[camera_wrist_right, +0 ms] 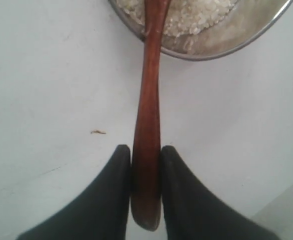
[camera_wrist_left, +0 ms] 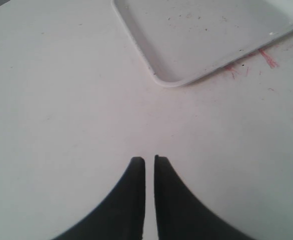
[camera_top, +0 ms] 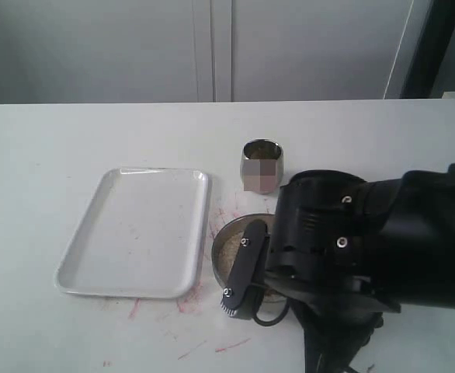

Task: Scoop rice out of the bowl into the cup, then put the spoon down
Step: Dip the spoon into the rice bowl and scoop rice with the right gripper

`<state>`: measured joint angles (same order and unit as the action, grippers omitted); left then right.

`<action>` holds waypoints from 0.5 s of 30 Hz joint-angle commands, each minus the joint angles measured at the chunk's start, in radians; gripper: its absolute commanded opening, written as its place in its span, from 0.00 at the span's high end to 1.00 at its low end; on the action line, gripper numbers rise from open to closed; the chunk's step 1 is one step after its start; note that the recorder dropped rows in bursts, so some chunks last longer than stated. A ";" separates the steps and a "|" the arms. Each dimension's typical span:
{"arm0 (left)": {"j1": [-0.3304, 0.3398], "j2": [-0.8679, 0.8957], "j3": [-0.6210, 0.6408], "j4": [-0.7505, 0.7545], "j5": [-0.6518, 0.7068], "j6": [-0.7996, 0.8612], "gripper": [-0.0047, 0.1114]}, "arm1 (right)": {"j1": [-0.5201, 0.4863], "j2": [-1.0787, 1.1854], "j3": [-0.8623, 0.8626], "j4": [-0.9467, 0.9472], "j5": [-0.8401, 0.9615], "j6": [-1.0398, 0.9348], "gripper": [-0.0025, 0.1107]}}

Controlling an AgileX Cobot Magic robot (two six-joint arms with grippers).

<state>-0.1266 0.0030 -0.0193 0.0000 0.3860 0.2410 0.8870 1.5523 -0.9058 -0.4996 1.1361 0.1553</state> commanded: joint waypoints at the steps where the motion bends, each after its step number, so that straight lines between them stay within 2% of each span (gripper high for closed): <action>1: -0.005 -0.003 0.009 0.000 0.033 -0.006 0.84 | 0.000 -0.001 0.001 0.037 -0.002 0.050 0.98; 15: -0.005 -0.003 0.009 0.000 0.033 -0.006 0.84 | 0.000 -0.007 0.001 0.110 -0.044 0.085 0.98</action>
<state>-0.1266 0.0030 -0.0193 0.0000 0.3860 0.2410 0.8870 1.5523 -0.9058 -0.4168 1.1021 0.2400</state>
